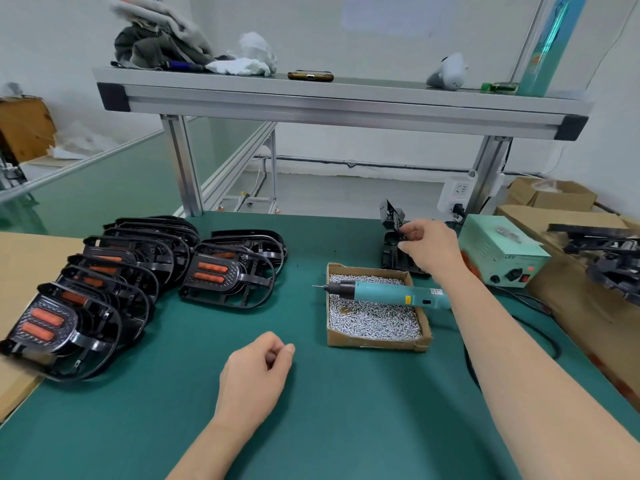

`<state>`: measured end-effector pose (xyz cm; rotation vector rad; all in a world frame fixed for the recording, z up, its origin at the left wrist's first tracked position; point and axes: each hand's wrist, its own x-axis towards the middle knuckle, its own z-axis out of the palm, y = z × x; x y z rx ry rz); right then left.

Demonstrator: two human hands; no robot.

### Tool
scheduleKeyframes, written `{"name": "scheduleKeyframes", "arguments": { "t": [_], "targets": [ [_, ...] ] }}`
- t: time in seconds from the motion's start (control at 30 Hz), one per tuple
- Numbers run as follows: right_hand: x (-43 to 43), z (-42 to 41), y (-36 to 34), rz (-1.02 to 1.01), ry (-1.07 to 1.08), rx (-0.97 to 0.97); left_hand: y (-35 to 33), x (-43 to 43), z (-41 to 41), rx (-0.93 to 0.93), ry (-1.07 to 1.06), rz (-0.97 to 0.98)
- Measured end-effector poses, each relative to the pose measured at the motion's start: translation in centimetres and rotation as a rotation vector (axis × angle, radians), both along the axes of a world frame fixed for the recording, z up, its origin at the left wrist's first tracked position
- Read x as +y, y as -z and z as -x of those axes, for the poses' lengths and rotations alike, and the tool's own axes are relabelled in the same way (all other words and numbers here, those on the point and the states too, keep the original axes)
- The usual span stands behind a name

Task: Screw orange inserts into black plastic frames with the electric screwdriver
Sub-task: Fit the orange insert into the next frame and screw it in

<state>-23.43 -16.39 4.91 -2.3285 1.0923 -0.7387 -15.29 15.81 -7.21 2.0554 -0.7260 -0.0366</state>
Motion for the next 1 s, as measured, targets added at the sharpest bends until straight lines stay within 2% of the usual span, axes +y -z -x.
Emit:
{"name": "scheduleKeyframes", "arguments": {
  "t": [0.27,0.4,0.47,0.63,0.83,1.0],
  "targets": [
    [10.3,2.1,0.4,-0.377,-0.236,-0.548,-1.5,0.6,0.9,0.155,0.14,0.17],
    [15.7,2.5,2.6,-0.514,-0.354,-0.719,-1.8,0.9,1.1,0.268,0.184,0.284],
    [17.6,2.5,4.1,-0.537,-0.377,-0.72,-1.9,0.9,1.1,0.304,0.197,0.343],
    [20.2,1.8,7.1,-0.441,-0.393,-0.609,-1.8,0.9,0.9,0.37,0.212,0.429],
    [22.0,0.9,8.9,-0.158,-0.469,-0.556,-1.6,1.1,0.4,0.398,0.275,0.398],
    [22.0,0.8,9.7,-0.077,-0.5,-0.54,-1.7,1.3,0.4,0.384,0.307,0.349]
  ]
}}
